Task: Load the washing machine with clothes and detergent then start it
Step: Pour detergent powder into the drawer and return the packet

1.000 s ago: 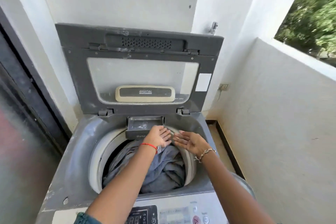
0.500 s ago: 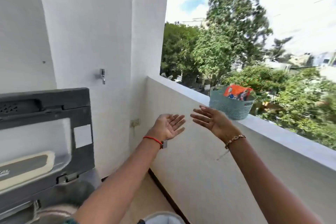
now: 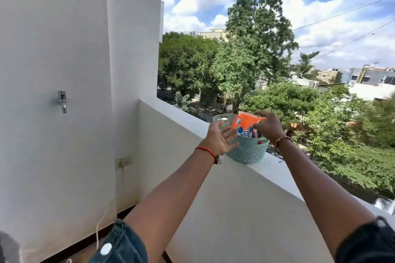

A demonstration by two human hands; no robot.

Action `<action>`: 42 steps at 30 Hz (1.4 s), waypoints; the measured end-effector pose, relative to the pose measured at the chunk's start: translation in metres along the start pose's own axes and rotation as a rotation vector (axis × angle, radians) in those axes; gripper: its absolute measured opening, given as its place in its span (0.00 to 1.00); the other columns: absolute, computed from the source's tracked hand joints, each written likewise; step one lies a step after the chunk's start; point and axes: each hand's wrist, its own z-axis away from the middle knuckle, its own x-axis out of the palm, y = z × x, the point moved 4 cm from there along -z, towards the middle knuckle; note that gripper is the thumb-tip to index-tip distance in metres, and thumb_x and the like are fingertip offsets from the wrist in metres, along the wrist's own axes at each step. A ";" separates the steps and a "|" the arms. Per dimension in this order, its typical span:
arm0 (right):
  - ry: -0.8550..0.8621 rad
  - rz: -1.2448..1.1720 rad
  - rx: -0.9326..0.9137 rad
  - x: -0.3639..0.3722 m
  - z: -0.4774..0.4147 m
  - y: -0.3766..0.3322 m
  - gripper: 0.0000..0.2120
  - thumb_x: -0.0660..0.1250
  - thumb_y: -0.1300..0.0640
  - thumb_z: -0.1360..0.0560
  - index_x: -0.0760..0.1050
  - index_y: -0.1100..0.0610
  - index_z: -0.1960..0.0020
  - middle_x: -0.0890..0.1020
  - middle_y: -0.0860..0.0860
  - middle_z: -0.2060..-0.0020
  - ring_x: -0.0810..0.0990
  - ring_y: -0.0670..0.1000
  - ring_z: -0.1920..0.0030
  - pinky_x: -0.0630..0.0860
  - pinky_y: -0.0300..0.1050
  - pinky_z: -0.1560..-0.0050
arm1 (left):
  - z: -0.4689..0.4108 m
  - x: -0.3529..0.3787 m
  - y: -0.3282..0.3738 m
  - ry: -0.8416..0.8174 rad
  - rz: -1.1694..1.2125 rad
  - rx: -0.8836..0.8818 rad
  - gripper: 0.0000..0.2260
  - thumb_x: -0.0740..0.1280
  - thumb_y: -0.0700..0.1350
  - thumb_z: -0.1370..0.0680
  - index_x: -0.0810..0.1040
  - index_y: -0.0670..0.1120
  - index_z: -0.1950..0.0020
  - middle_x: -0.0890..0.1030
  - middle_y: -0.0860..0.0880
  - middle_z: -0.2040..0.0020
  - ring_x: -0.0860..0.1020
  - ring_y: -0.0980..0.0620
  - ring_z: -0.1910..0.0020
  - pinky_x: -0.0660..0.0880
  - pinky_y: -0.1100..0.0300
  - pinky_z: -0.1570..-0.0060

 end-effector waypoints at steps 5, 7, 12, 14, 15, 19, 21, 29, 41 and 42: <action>-0.143 0.297 0.054 0.025 -0.042 0.030 0.41 0.72 0.65 0.33 0.57 0.57 0.26 0.62 0.62 0.29 0.60 0.65 0.30 0.61 0.61 0.31 | -0.022 -0.009 0.008 0.049 -0.016 0.035 0.21 0.54 0.50 0.19 0.68 0.38 0.31 0.78 0.43 0.40 0.71 0.46 0.33 0.64 0.47 0.33; -0.220 0.368 0.082 0.032 -0.055 0.041 0.47 0.73 0.63 0.34 0.50 0.52 0.24 0.57 0.59 0.26 0.52 0.64 0.26 0.51 0.67 0.29 | -0.030 -0.013 0.012 0.062 -0.017 0.043 0.22 0.54 0.51 0.19 0.68 0.39 0.31 0.74 0.43 0.33 0.70 0.46 0.31 0.64 0.46 0.33; -0.259 0.446 0.012 0.047 -0.075 0.056 0.31 0.72 0.63 0.32 0.66 0.56 0.31 0.76 0.59 0.46 0.68 0.62 0.35 0.59 0.61 0.31 | -0.045 -0.020 0.013 0.087 -0.018 0.052 0.22 0.54 0.51 0.19 0.69 0.39 0.32 0.74 0.43 0.32 0.69 0.46 0.31 0.65 0.45 0.34; -0.161 0.489 -0.080 0.048 -0.075 0.052 0.05 0.66 0.65 0.28 0.78 0.61 0.54 0.78 0.57 0.60 0.75 0.59 0.47 0.67 0.55 0.38 | -0.048 -0.024 0.011 0.091 -0.019 0.048 0.22 0.54 0.51 0.19 0.69 0.39 0.31 0.74 0.44 0.32 0.70 0.46 0.31 0.65 0.45 0.34; -0.077 0.470 -0.092 0.048 -0.076 0.052 0.04 0.65 0.68 0.28 0.78 0.64 0.58 0.79 0.59 0.62 0.77 0.60 0.50 0.70 0.54 0.43 | -0.048 -0.026 0.010 0.094 -0.019 0.045 0.22 0.54 0.51 0.19 0.69 0.40 0.31 0.74 0.44 0.32 0.69 0.46 0.31 0.66 0.45 0.34; 0.117 0.348 -0.120 0.046 -0.069 0.035 0.07 0.62 0.74 0.28 0.79 0.73 0.57 0.82 0.65 0.59 0.80 0.61 0.59 0.75 0.49 0.60 | -0.045 -0.038 0.012 0.130 -0.014 0.049 0.22 0.55 0.52 0.19 0.68 0.40 0.31 0.74 0.44 0.33 0.69 0.46 0.31 0.67 0.44 0.36; 0.190 0.344 -0.185 0.044 -0.066 0.018 0.09 0.60 0.73 0.26 0.79 0.74 0.57 0.80 0.65 0.59 0.79 0.60 0.60 0.71 0.45 0.62 | -0.041 -0.044 0.016 0.132 -0.018 0.055 0.22 0.55 0.52 0.19 0.67 0.40 0.30 0.75 0.44 0.35 0.69 0.46 0.32 0.67 0.44 0.37; 0.407 0.282 -0.480 0.004 -0.058 -0.107 0.12 0.62 0.63 0.23 0.78 0.71 0.51 0.78 0.63 0.53 0.75 0.57 0.54 0.67 0.36 0.56 | 0.004 -0.066 0.051 0.097 -0.135 0.126 0.23 0.62 0.52 0.21 0.67 0.43 0.29 0.69 0.44 0.29 0.65 0.43 0.28 0.66 0.43 0.35; -0.024 -0.259 -0.717 0.130 0.177 -0.252 0.08 0.67 0.76 0.38 0.81 0.66 0.67 0.83 0.62 0.64 0.81 0.54 0.57 0.71 0.36 0.53 | 0.224 -0.209 0.081 0.392 -0.832 0.453 0.32 0.80 0.46 0.37 0.73 0.49 0.35 0.82 0.53 0.48 0.79 0.51 0.48 0.79 0.64 0.55; -0.093 -0.323 -0.682 0.144 0.203 -0.259 0.10 0.66 0.76 0.38 0.82 0.66 0.64 0.83 0.63 0.61 0.81 0.55 0.50 0.70 0.35 0.51 | 0.249 -0.231 0.075 0.465 -0.813 0.464 0.26 0.77 0.39 0.34 0.75 0.46 0.38 0.83 0.54 0.54 0.79 0.52 0.51 0.78 0.70 0.59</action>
